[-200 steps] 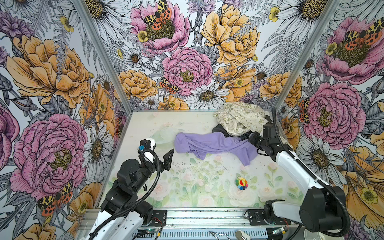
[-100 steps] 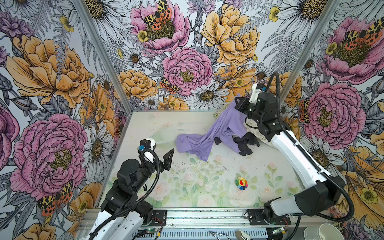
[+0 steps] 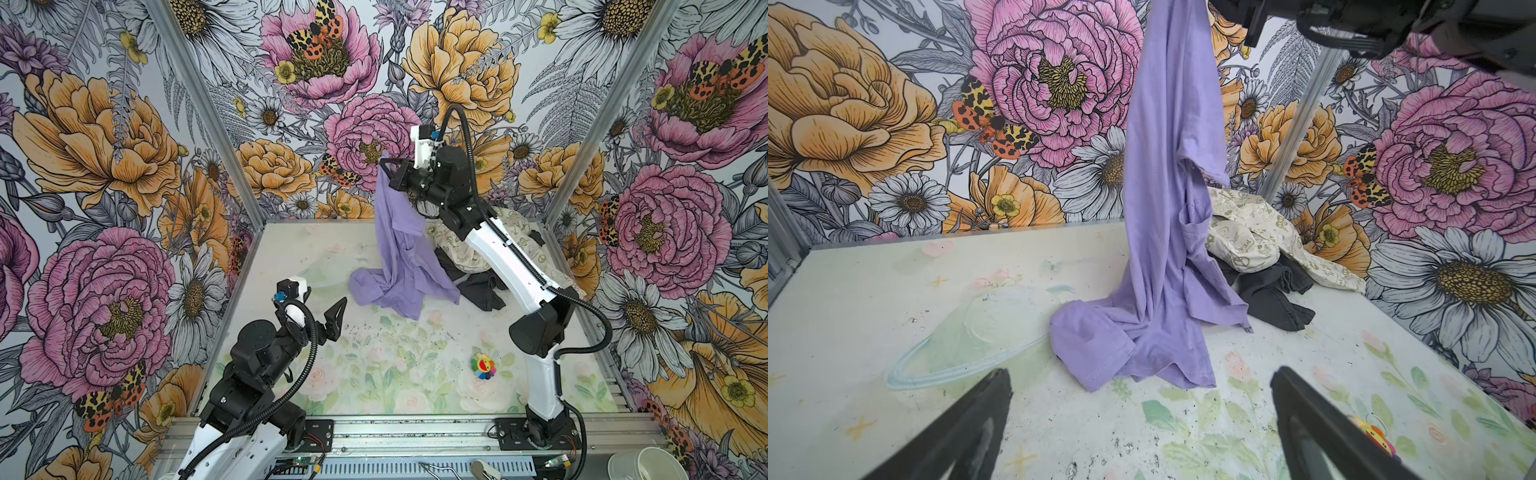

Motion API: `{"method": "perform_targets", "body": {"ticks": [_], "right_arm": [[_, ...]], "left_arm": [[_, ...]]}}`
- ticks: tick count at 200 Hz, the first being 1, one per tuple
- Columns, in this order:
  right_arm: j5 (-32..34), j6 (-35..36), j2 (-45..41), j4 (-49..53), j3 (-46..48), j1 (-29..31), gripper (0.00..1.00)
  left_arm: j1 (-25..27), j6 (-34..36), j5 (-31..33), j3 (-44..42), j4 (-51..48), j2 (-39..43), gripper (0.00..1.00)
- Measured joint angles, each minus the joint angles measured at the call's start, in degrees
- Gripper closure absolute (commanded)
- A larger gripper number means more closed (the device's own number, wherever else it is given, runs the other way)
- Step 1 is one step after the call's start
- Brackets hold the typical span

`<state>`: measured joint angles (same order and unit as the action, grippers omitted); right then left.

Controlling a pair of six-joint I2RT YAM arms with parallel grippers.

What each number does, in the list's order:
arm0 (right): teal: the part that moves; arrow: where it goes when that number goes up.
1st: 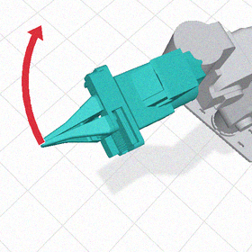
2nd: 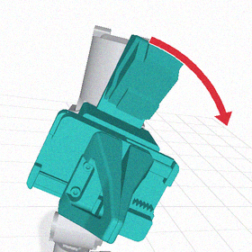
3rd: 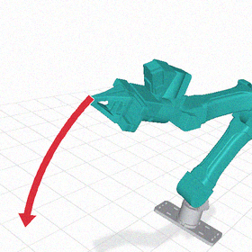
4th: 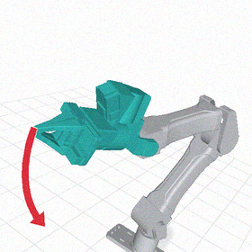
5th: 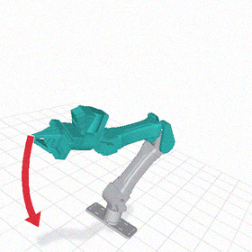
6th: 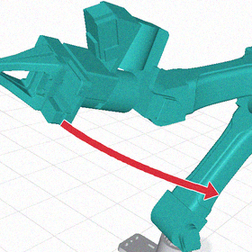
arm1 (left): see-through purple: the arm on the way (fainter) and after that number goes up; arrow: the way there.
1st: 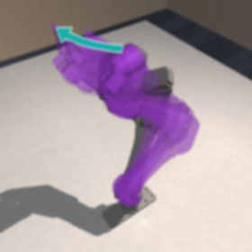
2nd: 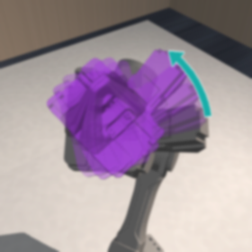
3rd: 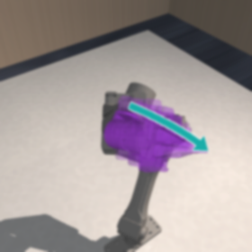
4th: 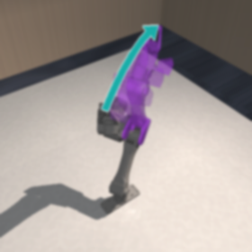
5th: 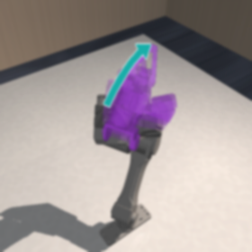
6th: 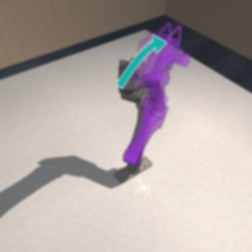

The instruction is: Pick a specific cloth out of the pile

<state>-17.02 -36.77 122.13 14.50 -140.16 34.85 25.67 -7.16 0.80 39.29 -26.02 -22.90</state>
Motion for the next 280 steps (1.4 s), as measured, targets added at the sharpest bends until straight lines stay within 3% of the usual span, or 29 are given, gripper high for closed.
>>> {"method": "perform_targets", "body": {"ticks": [36, 103, 130, 187, 222, 255, 280], "right_arm": [[-2.5, 0.8, 7.3, 0.0, -12.3, 4.3, 1.00], [-5.7, 3.1, 7.7, 0.3, -14.0, 7.2, 1.00], [-7.3, 3.9, 6.5, 0.4, -7.5, 7.2, 1.00], [-4.5, 10.6, 2.8, 5.5, 18.3, 7.1, 0.98], [-2.2, 14.0, -1.2, 7.9, 33.2, 7.1, 0.83], [-2.1, 17.0, -7.0, 8.0, 43.9, 7.0, 0.41], [-1.5, 18.5, -12.6, 8.0, 51.1, 6.3, 0.25]], "left_arm": [[0.0, 0.0, -0.1, -0.1, 0.2, 0.0, 0.01], [-0.5, 0.0, -0.2, -0.3, 0.5, 0.0, 0.01], [-0.5, 0.0, -0.2, -0.3, 0.5, 0.0, 0.01], [-0.5, 0.0, -0.2, -0.3, 0.5, 0.0, 0.01], [-0.8, 0.0, -0.2, -0.4, 0.6, 0.1, 0.01], [-1.2, 0.0, -0.1, -0.4, 0.5, 0.7, 0.01], [-1.6, -0.4, 1.5, -0.6, 0.5, 1.4, 0.01]]}}
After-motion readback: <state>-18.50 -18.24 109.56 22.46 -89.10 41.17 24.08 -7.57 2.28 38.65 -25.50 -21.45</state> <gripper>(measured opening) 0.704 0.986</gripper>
